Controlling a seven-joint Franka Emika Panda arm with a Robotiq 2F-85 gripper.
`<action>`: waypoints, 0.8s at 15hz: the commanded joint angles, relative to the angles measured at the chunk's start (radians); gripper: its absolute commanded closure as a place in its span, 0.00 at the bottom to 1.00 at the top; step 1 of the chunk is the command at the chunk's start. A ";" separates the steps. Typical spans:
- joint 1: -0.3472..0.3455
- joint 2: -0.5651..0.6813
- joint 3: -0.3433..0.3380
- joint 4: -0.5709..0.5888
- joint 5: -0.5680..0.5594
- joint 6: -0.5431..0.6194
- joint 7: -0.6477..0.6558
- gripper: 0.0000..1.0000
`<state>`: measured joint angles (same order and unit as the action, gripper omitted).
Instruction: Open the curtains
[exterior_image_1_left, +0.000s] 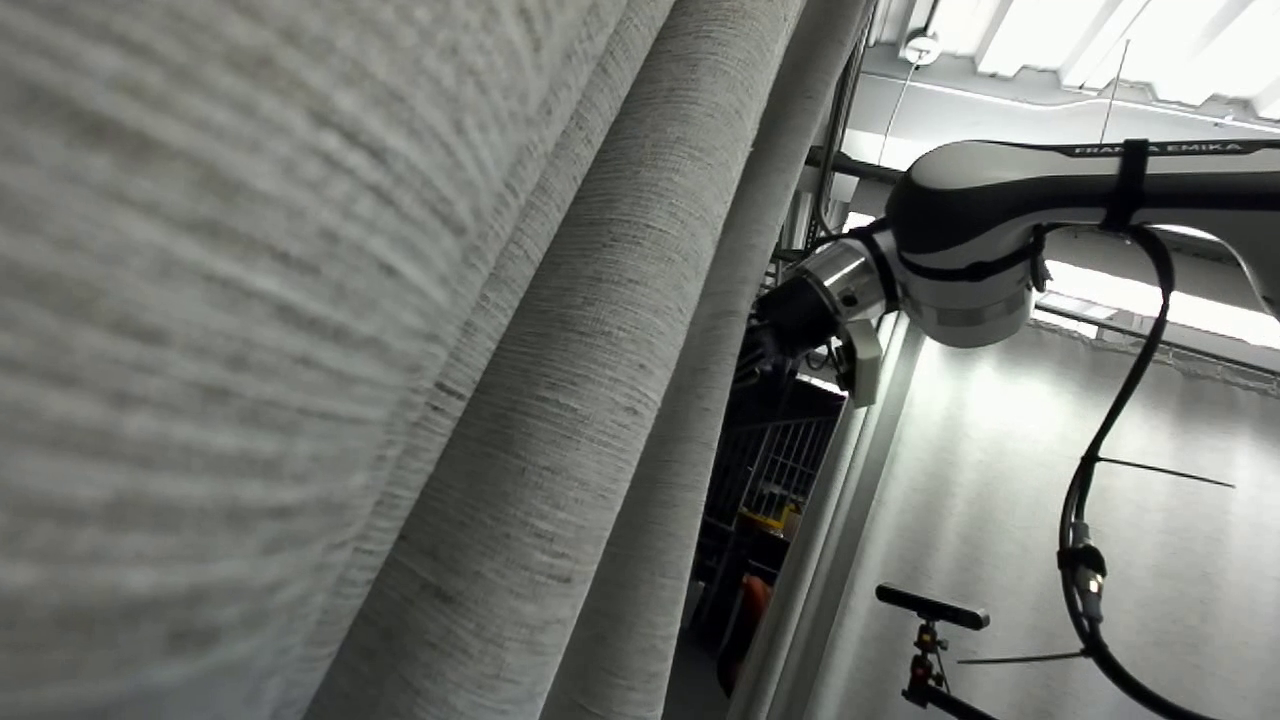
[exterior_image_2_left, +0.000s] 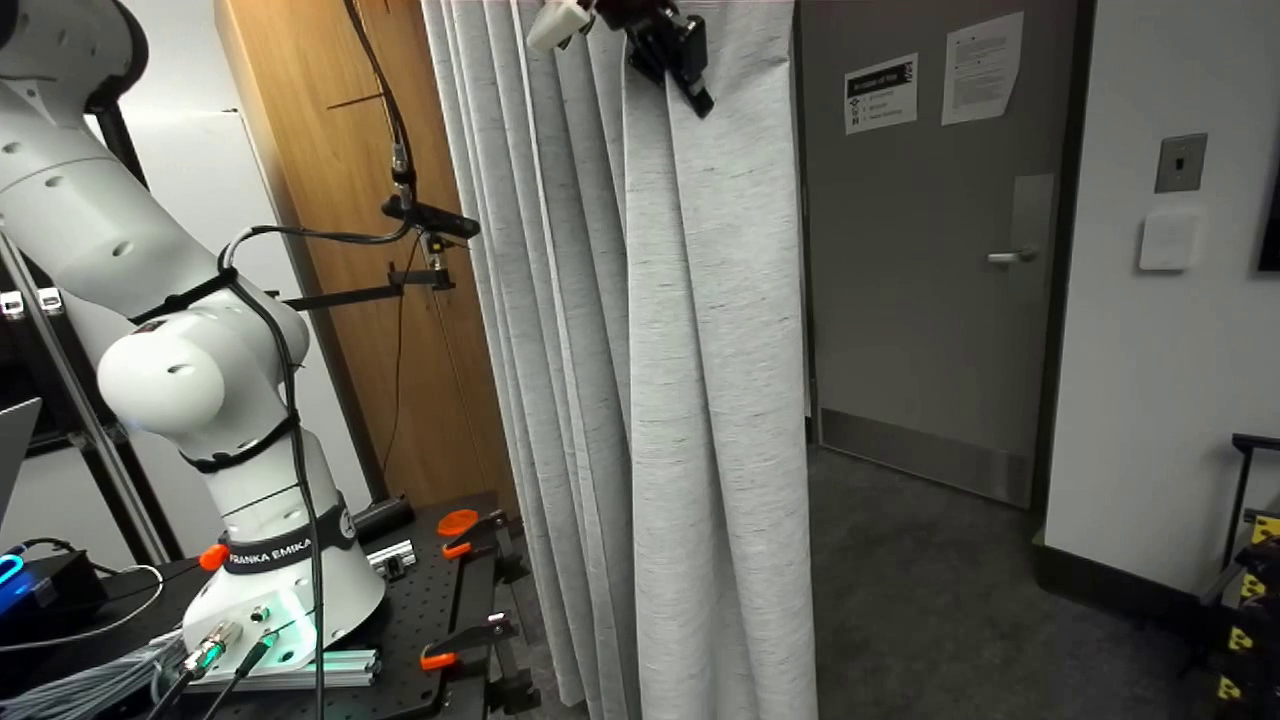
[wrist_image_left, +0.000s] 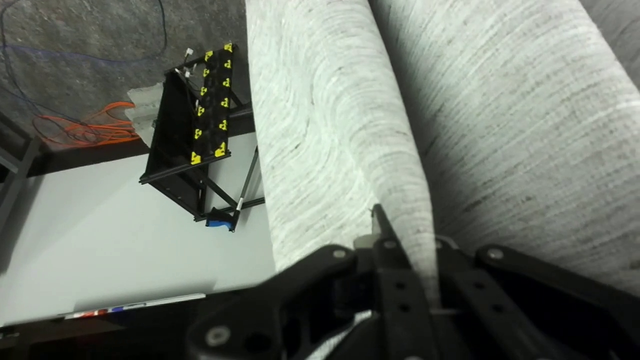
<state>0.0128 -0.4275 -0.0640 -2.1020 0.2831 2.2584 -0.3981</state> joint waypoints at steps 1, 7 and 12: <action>0.060 -0.083 0.015 -0.170 -0.028 -0.037 0.001 1.00; 0.120 -0.165 0.024 -0.227 -0.024 -0.036 -0.007 1.00; 0.199 -0.220 0.024 -0.276 0.018 -0.022 -0.014 1.00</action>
<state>0.1404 -0.5867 -0.0476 -2.2293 0.2670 2.2642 -0.3977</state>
